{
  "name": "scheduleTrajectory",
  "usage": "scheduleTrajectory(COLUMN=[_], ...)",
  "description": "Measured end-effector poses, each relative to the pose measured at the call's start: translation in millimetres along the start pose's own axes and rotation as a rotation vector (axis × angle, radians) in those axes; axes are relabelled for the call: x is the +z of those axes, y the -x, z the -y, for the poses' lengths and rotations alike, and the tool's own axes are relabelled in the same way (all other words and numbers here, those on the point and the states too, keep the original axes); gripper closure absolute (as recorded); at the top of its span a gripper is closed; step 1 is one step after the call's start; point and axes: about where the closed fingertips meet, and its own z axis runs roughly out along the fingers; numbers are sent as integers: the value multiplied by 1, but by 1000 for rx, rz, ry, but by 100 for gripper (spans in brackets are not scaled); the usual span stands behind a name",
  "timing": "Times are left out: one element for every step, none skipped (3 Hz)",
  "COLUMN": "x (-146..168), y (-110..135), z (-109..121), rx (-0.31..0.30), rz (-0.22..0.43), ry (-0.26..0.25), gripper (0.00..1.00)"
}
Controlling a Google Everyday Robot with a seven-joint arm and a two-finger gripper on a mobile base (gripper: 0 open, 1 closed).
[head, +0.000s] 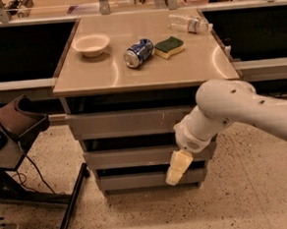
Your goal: Open top drawer
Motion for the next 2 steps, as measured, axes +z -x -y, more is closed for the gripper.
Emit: scheduleTrajectory(x=[-11, -46], y=[0, -7], z=[54, 99], rx=[70, 116], rz=[38, 41], ry=[-156, -309], gripper=[0, 0])
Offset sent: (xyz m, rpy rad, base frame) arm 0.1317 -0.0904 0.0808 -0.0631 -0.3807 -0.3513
